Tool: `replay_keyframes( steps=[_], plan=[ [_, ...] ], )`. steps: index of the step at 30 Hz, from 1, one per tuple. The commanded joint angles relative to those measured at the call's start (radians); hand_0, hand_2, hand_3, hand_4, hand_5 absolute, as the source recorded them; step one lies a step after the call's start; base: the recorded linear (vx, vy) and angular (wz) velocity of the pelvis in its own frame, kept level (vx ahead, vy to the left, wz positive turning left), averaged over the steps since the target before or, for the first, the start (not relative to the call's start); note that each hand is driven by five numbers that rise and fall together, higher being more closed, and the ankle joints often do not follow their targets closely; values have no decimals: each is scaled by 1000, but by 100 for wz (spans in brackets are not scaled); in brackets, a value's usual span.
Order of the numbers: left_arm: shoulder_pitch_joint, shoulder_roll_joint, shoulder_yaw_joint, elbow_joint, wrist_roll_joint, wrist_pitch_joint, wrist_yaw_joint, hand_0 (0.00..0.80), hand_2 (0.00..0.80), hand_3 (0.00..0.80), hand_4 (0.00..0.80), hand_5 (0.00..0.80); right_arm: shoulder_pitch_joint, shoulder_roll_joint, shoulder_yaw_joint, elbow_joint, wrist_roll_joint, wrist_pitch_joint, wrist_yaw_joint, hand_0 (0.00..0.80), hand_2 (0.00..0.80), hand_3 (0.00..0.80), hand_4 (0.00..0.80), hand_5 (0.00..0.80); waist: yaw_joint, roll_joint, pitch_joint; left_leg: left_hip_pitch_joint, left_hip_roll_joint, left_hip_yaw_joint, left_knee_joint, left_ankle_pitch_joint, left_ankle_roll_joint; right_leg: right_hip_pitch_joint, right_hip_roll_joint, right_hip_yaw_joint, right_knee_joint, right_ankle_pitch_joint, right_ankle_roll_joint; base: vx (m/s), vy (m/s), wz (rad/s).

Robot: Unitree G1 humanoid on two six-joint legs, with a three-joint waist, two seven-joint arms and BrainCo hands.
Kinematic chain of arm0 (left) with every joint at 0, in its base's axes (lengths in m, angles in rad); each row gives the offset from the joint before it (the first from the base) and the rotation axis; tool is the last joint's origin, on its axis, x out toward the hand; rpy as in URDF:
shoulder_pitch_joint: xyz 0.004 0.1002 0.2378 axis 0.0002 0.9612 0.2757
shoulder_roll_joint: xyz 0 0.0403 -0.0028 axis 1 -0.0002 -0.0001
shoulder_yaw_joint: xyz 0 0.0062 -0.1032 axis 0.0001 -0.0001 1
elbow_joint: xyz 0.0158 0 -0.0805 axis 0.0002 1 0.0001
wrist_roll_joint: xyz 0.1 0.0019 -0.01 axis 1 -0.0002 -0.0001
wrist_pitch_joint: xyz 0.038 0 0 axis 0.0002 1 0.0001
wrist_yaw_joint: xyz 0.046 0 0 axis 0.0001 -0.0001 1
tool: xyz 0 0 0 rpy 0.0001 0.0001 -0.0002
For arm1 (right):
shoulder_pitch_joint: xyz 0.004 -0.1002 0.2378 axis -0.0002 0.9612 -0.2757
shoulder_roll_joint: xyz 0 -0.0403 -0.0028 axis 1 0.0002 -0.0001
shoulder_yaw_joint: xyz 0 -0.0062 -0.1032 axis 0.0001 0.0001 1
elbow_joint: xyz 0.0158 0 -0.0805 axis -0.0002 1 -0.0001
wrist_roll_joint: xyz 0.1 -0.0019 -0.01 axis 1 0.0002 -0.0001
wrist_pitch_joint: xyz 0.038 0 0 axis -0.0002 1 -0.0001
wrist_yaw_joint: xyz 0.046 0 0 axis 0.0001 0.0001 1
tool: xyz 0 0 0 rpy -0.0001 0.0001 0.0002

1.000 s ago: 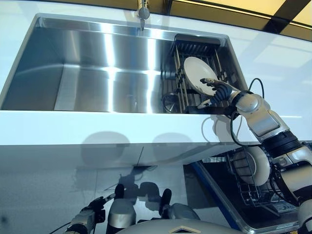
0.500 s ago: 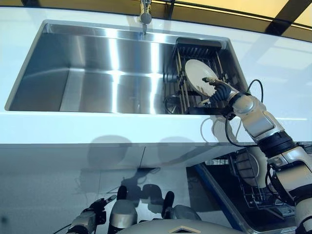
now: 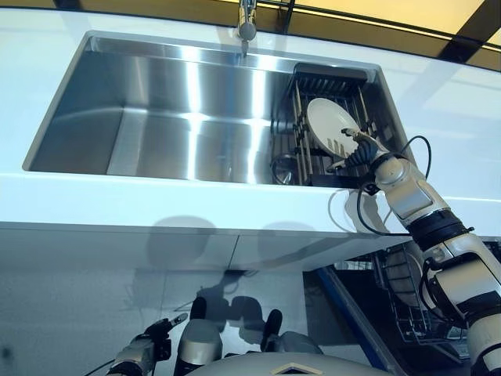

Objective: Take plates into dishwasher

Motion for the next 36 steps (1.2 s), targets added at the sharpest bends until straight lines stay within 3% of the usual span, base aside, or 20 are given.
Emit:
replay_keyframes(
  steps=[1,10,14,15,18,21,22,24,25,26,36],
  plan=[
    [-40,1,-63,7,27,-1,-19,0,0,0,0,0,-170,-25,49,44,-39,7,-57,0,0,0,0,0,29,-6,13,-19,-35,20,4,-43,65,-22,-30,6,10,29,52,0,0,0],
    [-50,3,-85,4,25,5,-20,0,0,0,0,0,-237,-16,88,118,-71,12,-92,0,0,0,0,0,48,-2,20,-31,-35,7,6,-41,62,-26,-32,-1,9,27,49,0,0,0],
    [-53,8,-98,0,18,8,-25,0,0,0,0,0,-270,-11,104,148,-74,18,-121,317,317,317,317,317,57,2,29,-42,-34,1,7,-37,60,-33,-33,-5,10,28,48,-33,4,5],
    [-54,10,-99,-3,17,11,-27,0,0,0,0,0,-279,-8,109,156,-78,18,-122,477,477,477,477,477,60,2,32,-45,-34,0,7,-37,60,-34,-33,-6,10,28,48,-29,-9,14],
    [-54,14,-100,-9,19,17,-29,0,0,0,0,0,-294,-12,124,165,-78,22,-120,549,549,549,549,549,66,2,33,-50,-34,-4,7,-35,60,-38,-32,-10,10,28,48,-19,-9,10],
    [-57,15,-105,-9,23,17,-30,0,0,0,0,0,-306,-11,132,177,-71,22,-112,493,493,493,493,493,70,1,36,-52,-35,-8,9,-34,59,-38,-33,-13,10,28,46,0,0,0],
    [-57,14,-109,-12,24,19,-31,0,0,0,0,0,-307,-9,135,185,-65,16,-107,279,279,279,279,279,71,1,36,-53,-35,-9,9,-34,59,-38,-32,-14,10,28,46,0,0,0],
    [-60,13,-114,-15,22,24,-31,0,0,0,0,0,-315,-2,138,197,-67,13,-97,248,248,248,248,248,74,4,37,-53,-35,-11,9,-34,59,-38,-33,-16,11,28,45,0,0,0],
    [-59,12,-116,-17,18,26,-30,0,0,0,0,0,-316,2,139,200,-70,15,-94,151,151,151,151,151,74,5,38,-54,-35,-11,9,-33,58,-38,-34,-17,10,28,45,0,0,0],
    [-60,13,-117,-19,16,28,-30,0,0,0,0,0,-319,5,142,202,-75,16,-91,0,0,0,0,0,75,6,39,-55,-35,-11,10,-33,58,-39,-35,-17,11,27,45,0,0,0],
    [-69,14,-125,-38,-1,38,-34,0,0,0,0,0,-339,15,164,236,-133,41,-114,0,0,0,0,0,81,22,55,-71,-39,-17,9,-27,58,-51,-36,-21,11,27,42,-12,9,0]
  ],
)
